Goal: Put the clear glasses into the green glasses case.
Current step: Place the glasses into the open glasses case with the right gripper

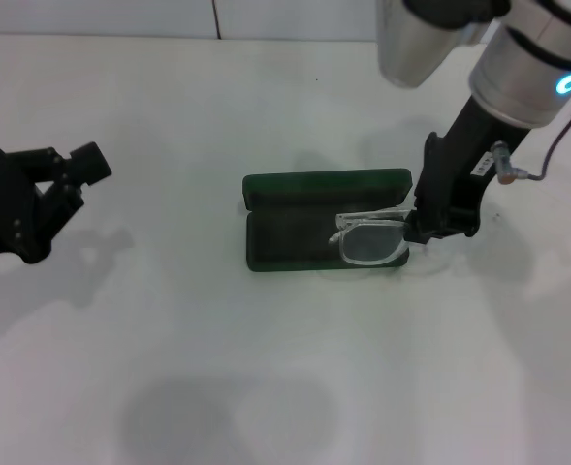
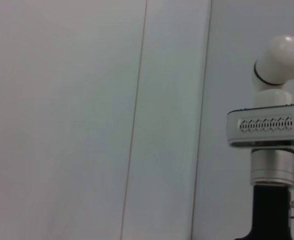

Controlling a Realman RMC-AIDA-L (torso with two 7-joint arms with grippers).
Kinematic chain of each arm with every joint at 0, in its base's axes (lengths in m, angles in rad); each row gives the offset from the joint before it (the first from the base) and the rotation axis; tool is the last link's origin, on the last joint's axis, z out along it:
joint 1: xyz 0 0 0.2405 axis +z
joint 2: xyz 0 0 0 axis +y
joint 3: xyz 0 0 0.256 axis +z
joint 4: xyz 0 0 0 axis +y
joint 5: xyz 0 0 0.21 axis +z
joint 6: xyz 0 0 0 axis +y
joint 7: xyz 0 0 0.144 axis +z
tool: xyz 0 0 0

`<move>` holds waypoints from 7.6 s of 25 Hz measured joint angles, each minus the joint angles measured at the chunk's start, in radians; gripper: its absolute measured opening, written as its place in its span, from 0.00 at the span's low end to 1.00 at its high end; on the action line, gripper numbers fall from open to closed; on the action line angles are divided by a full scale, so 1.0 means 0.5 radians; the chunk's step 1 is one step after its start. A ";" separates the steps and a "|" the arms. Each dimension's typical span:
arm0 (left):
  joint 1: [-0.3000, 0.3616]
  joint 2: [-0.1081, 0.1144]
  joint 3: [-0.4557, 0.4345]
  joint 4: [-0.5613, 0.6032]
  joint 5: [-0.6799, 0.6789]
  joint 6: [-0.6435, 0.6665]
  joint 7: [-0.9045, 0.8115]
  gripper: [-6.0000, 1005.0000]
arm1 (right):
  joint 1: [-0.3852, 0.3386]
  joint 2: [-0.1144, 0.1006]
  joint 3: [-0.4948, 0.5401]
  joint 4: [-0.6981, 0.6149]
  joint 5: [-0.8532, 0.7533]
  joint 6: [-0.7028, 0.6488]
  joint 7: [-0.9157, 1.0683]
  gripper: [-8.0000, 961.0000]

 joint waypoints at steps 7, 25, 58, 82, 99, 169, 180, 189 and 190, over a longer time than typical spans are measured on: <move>0.006 -0.020 0.000 0.002 0.042 0.000 0.004 0.06 | 0.022 0.010 -0.085 0.055 0.009 0.126 -0.096 0.07; 0.025 -0.009 0.000 0.002 0.319 -0.180 0.108 0.06 | 0.136 0.015 -0.375 0.245 0.115 0.525 -0.116 0.08; 0.009 -0.037 0.000 0.023 0.472 -0.187 0.180 0.06 | 0.395 0.015 -0.502 0.724 0.397 0.835 -0.113 0.08; -0.032 -0.078 0.000 0.026 0.505 -0.186 0.179 0.06 | 0.584 0.015 -0.372 1.017 0.422 0.696 0.109 0.08; -0.033 -0.117 0.000 0.026 0.557 -0.235 0.195 0.06 | 0.540 0.015 -0.525 1.032 0.408 0.808 0.090 0.08; -0.041 -0.165 0.000 0.082 0.598 -0.360 0.244 0.06 | 0.463 0.015 -0.538 1.055 0.482 0.912 -0.042 0.09; -0.041 -0.167 0.000 0.085 0.598 -0.360 0.244 0.06 | 0.462 0.015 -0.561 1.056 0.480 0.913 -0.044 0.09; -0.041 -0.167 0.000 0.084 0.599 -0.362 0.244 0.06 | 0.461 0.015 -0.562 1.042 0.464 0.919 -0.037 0.10; -0.041 -0.167 0.000 0.084 0.599 -0.362 0.244 0.06 | 0.460 0.015 -0.562 1.039 0.464 0.920 -0.037 0.10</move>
